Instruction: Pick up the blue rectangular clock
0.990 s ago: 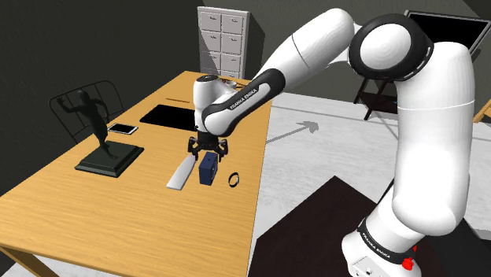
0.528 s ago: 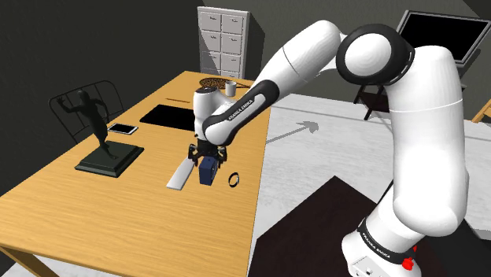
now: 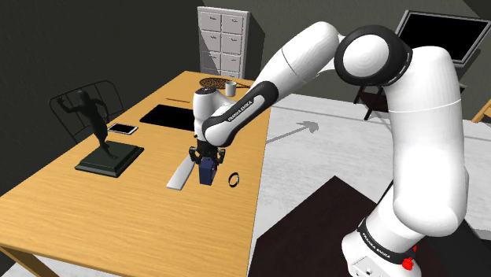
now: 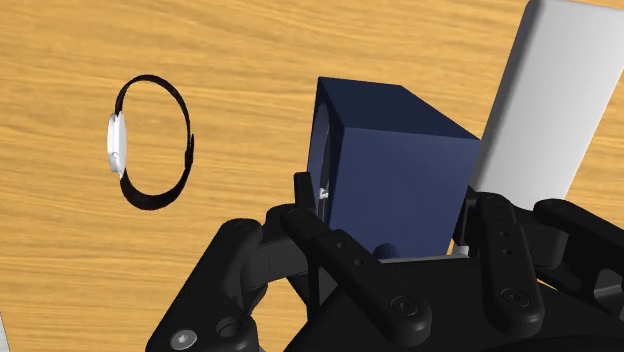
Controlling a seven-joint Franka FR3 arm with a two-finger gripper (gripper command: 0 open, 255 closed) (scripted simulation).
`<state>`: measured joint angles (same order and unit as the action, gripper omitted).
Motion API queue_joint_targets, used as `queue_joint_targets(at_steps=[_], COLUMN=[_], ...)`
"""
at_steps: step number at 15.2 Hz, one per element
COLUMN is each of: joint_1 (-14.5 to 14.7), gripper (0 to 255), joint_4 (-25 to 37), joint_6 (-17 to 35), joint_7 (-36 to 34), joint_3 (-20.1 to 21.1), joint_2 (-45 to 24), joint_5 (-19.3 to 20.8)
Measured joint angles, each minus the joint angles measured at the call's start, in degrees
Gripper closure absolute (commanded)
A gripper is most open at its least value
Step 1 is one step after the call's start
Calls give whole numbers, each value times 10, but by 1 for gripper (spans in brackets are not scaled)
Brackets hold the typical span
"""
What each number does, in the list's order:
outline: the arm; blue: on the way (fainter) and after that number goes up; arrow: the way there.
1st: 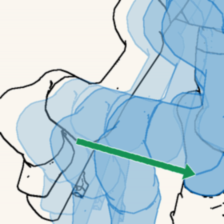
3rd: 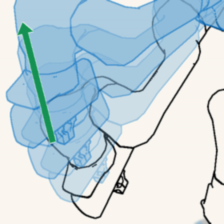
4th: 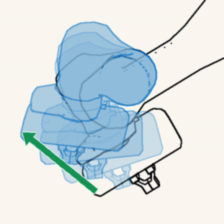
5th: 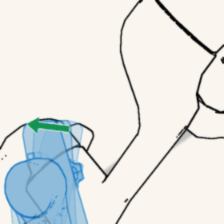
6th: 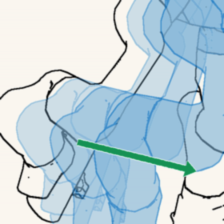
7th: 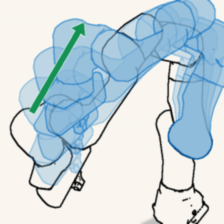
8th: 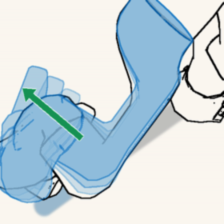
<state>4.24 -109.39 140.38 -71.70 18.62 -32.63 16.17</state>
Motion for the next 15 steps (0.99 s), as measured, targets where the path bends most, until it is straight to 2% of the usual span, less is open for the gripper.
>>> queue_joint_targets(at_steps=[5,15], joint_1=[-2,-15], gripper=[255,255], joint_4=[-3,-1], joint_6=[-5,-59], joint_7=[2,19], joint_3=[3,21], joint_2=[8,61], joint_5=[-3,-29])
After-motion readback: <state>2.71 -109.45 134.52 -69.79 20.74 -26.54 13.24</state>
